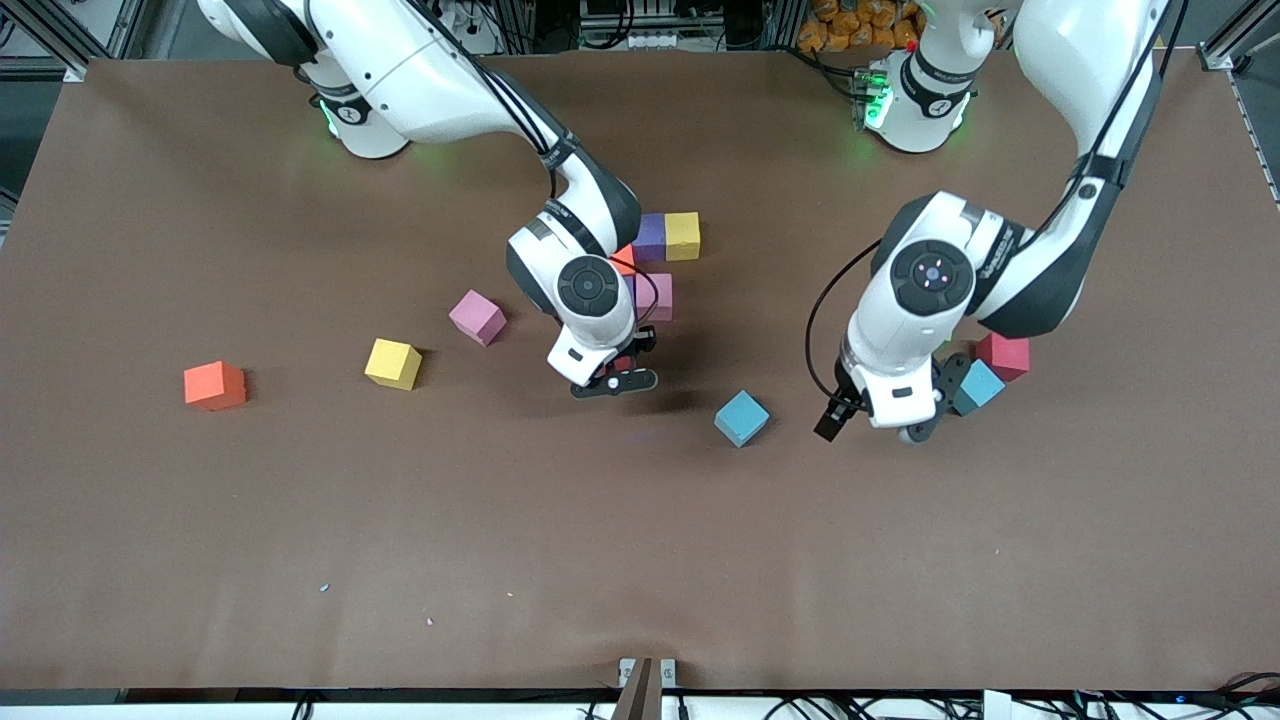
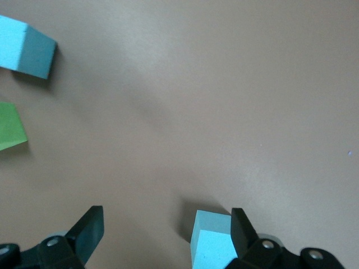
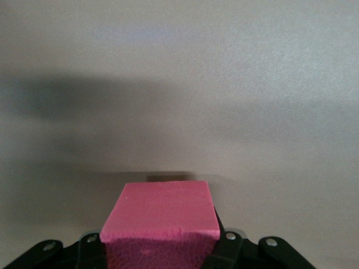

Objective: Arrange 11 blocks into digit 3
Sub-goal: 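Reach the cyan cube with the left gripper while the right holds magenta, then grasp and lift the cyan cube with the left gripper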

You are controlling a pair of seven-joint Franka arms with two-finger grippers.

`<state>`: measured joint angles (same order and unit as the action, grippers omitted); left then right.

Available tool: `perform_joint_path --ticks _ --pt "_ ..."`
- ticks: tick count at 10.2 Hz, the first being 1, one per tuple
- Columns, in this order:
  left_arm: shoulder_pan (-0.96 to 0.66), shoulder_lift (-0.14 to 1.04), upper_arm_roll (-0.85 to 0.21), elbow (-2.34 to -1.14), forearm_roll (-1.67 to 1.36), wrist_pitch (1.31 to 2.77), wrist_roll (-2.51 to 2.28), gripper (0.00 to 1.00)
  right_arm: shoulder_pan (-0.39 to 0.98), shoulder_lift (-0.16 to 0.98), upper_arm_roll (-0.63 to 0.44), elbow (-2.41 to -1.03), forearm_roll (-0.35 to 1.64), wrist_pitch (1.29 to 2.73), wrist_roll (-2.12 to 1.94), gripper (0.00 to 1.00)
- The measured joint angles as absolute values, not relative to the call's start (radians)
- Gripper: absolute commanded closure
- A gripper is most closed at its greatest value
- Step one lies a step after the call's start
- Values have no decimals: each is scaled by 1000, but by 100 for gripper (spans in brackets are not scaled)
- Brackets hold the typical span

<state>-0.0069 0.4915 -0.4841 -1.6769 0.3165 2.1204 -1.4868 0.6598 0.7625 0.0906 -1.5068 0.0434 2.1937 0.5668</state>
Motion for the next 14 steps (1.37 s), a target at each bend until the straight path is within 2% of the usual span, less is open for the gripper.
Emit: perform_joint_path --ticks 3,7,14 --pt "-33 607 -494 -1612 307 2125 -1473 0 669 774 90 -1505 43 2204 583 81" --pt "-110 694 -494 -1532 299 2134 -1492 0 681 776 90 -1505 36 2204 608 81" --pt "-152 784 -486 -1517 300 2198 -1491 0 686 787 89 -1529 0 2278 618 81"
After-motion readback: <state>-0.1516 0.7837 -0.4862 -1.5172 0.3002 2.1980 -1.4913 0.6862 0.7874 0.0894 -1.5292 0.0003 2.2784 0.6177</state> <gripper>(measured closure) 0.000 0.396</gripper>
